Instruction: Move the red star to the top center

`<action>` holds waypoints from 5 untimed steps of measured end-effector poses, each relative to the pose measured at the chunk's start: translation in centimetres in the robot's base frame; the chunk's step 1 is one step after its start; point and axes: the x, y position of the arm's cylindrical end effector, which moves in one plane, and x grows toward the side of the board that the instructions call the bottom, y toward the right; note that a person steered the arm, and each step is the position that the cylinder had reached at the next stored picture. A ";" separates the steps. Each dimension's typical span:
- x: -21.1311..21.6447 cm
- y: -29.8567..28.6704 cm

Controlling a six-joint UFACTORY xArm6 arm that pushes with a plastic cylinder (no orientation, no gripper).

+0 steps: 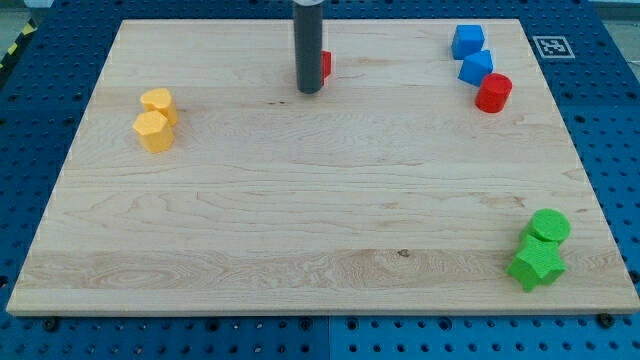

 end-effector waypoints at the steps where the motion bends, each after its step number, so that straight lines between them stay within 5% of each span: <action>1: -1.6 -0.7; 5: -5.3 3.8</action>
